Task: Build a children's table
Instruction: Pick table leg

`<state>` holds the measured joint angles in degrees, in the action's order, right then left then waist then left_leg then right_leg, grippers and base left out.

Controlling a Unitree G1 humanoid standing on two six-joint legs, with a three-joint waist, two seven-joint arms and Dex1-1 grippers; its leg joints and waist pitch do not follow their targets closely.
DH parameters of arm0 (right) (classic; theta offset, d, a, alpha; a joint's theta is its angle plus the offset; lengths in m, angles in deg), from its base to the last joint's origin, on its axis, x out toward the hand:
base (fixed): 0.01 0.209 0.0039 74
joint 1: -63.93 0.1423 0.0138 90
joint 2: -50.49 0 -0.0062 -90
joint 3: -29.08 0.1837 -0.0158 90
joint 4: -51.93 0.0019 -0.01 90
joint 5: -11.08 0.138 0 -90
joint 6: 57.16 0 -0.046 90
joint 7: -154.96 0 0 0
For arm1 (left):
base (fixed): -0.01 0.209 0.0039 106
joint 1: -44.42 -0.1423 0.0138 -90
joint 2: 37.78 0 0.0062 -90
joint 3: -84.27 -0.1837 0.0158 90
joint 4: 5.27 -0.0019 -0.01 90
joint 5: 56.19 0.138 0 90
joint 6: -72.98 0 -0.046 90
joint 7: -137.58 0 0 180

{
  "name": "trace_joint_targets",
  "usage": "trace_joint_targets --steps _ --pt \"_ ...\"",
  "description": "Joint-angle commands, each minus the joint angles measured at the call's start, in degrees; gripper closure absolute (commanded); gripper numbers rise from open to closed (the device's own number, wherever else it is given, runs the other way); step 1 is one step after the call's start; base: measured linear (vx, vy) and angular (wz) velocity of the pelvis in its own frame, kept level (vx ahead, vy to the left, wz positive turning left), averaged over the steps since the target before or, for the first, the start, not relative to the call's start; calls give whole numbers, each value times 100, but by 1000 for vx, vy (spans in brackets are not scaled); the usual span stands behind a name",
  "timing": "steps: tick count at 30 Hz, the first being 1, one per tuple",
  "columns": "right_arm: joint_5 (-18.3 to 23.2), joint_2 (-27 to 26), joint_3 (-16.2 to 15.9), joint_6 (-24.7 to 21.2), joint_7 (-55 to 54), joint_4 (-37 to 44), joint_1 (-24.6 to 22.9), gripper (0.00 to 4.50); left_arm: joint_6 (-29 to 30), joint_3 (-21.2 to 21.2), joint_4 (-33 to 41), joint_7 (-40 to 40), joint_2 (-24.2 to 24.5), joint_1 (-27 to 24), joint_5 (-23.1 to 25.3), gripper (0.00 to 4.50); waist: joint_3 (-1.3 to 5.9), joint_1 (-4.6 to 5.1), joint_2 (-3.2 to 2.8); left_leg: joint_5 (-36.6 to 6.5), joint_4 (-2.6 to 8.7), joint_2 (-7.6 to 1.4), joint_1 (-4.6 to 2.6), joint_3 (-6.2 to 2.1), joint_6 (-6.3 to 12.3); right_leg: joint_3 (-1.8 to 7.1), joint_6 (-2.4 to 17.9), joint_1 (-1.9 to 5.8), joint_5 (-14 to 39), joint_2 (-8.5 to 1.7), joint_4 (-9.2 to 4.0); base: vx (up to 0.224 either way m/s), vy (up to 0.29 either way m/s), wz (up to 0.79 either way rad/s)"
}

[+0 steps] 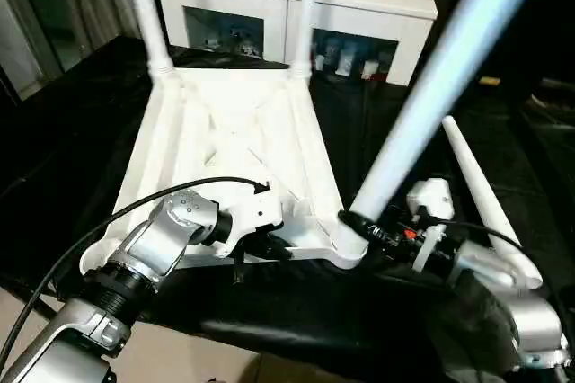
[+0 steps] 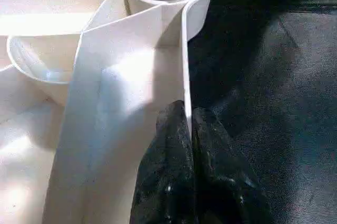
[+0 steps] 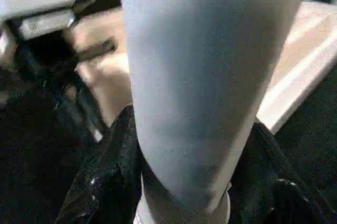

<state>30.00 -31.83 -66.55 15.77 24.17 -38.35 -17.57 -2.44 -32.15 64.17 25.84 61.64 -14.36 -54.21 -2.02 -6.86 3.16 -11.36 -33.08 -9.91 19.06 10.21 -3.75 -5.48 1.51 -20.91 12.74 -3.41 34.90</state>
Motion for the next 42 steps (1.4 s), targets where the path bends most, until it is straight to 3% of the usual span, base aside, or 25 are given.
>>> trace_joint_targets --steps 1,3,6,9,16,20,22,24,25,26,27,29,30,31,32,33,34,35,36,37,38,39,40,41,42 --pt "-129 123 -455 -451 439 -225 -188 266 41 -158 -193 -113 44 -7 317 450 165 -11 -35 -1252 459 -446 -1 -185 216 443 672 135 1873 -667 -558 0 0 0" --pt "-168 229 -545 -461 532 -301 -181 266 23 -163 -190 -136 52 -20 314 450 184 -32 10 -1218 455 -456 -15 -178 189 444 776 145 1488 -662 -520 0 0 0" --pt "-131 233 -540 -452 598 -461 -173 266 -15 -155 -171 -135 56 -51 302 450 183 -36 33 -1260 458 -440 8 -178 178 437 818 168 1437 -671 -522 0 0 0" --pt "-73 225 -533 -335 761 -614 -214 266 -261 -149 -137 -21 64 -97 228 450 184 -45 21 -1393 460 -444 -4 -191 150 433 736 164 1740 -684 -559 0 0 0" --pt "-159 221 -641 32 1062 -881 -253 266 -743 -348 -216 361 178 -35 248 450 195 -97 -5 -1479 476 -460 -15 -194 101 437 785 166 1515 -667 -537 0 0 0" --pt "-222 109 -562 158 880 -1051 -177 266 -731 -342 -399 221 134 94 371 450 183 -96 -19 -1608 487 -458 -30 -201 50 436 791 159 1711 -678 -559 0 0 0" --pt "-289 -79 -376 298 502 -1248 -104 266 -650 -273 -517 49 37 149 397 450 164 -91 -27 -1767 500 -464 -62 -202 10 437 756 127 1973 -689 -595 0 0 0" --pt "-394 -196 -261 404 174 -1433 -40 266 -545 -225 -547 -42 -40 167 375 450 75 -63 -35 -2367 523 -445 -118 -248 -58 404 501 87 3134 -717 -726 0 0 0" --pt "-436 -237 -222 440 51 -1504 -16 266 -505 -210 -556 -71 -68 174 368 450 47 -47 -31 -2584 511 -439 -173 -251 -97 389 383 40 3576 -732 -789 0 0 0" --pt "-508 -306 -160 501 -168 -1632 23 266 -401 -187 -568 -120 -117 188 350 450 35 -11 -33 -2910 453 -393 -301 -279 -142 313 164 -17 4262 -761 -918 -55 11 -7" --pt "-567 -390 -89 533 -416 -1764 68 266 -290 -172 -582 -159 -165 210 337 450 36 33 -48 -2996 497 -406 -245 -345 -172 235 46 63 4389 -757 -939 -55 11 -7" --pt "-637 -550 29 484 -895 -1905 156 266 -37 -155 -599 -237 -248 270 314 450 45 131 -127 -3347 562 -457 -264 -418 -227 95 17 134 4109 -730 -985 -65 35 -14" --pt "-652 -639 91 433 -1128 -1936 202 266 65 -144 -619 -299 -290 307 320 450 38 221 -151 -3685 642 -506 -219 -493 -280 -1 41 233 3726 -712 -962 -64 43 -14" --pt "-652 -642 93 432 -1135 -1937 203 266 67 -143 -620 -301 -292 308 320 450 37 245 -177 -3876 693 -529 -187 -526 -308 -24 54 281 3542 -694 -936 -52 50 -13" --pt "-672 -729 145 394 -1355 -1971 251 266 157 -131 -658 -370 -337 349 339 450 19 286 -238 -4396 823 -604 -120 -584 -378 -28 157 372 3055 -649 -756 -77 44 -13" --pt "-687 -774 167 370 -1471 -1986 276 266 208 -126 -680 -412 -362 372 353 450 -13 299 -242 -4858 1004 -654 7 -606 -463 -6 220 472 2693 -587 -544 -77 44 -13" --pt "-687 -774 167 370 -1471 -1986 276 266 208 -126 -680 -412 -362 372 353 450 -14 239 -264 -5020 1099 -665 53 -550 -497 31 271 497 2540 -536 -384 -80 16 -1" --pt "-769 -918 232 332 -1846 -2082 366 266 362 -90 -765 -602 -463 435 440 450 -40 170 -233 -5159 1224 -640 48 -372 -548 115 380 420 2337 -440 -157 0 0 0" --pt "-886 -1203 375 192 -2607 -2274 558 266 735 -29 -950 -1036 -672 561 587 450 -83 141 -64 -4651 931 -437 -249 -286 -499 210 201 68 3573 -535 -646 0 0 0" --pt "-915 -1306 426 140 -2874 -2353 632 266 880 -8 -1020 -1206 -749 608 637 450 -159 174 14 -3895 310 -168 -687 -223 -462 48 -14 -414 5033 -683 -1289 -17 -76 9" --pt "-934 -1342 441 104 -2988 -2393 666 266 921 -6 -1049 -1257 -774 626 654 450 -163 328 52 -1800 -605 131 -895 -202 -153 -185 -179 -530 6285 -1107 -1743 38 24 -39" --pt "-1013 -1491 505 54 -3435 -2608 829 266 1046 -12 -1167 -1477 -875 698 731 450 -114 249 -173 -1728 36 -263 -177 -369 -35 -364 -413 457 4994 -1152 -1339 38 24 -39" --pt "-1013 -1491 505 54 -3435 -2608 829 266 1046 -12 -1167 -1477 -875 698 731 450 17 313 -258 -2335 315 -457 -114 -512 -100 -409 -384 562 3794 -952 -1008 20 134 -54" --pt "-1013 -1587 556 23 -3662 -2758 941 266 1066 -29 -1236 -1588 -941 738 775 450 109 356 -377 -3431 694 -769 5 -744 -124 -175 -27 621 1045 -671 -207 -48 72 -5" --pt "-1014 -1634 581 8 -3771 -2829 994 266 1076 -37 -1270 -1642 -973 758 796 450 13 452 -276 -3975 762 -689 -205 -643 -165 -56 368 279 200 -670 -302 -48 72 -5"
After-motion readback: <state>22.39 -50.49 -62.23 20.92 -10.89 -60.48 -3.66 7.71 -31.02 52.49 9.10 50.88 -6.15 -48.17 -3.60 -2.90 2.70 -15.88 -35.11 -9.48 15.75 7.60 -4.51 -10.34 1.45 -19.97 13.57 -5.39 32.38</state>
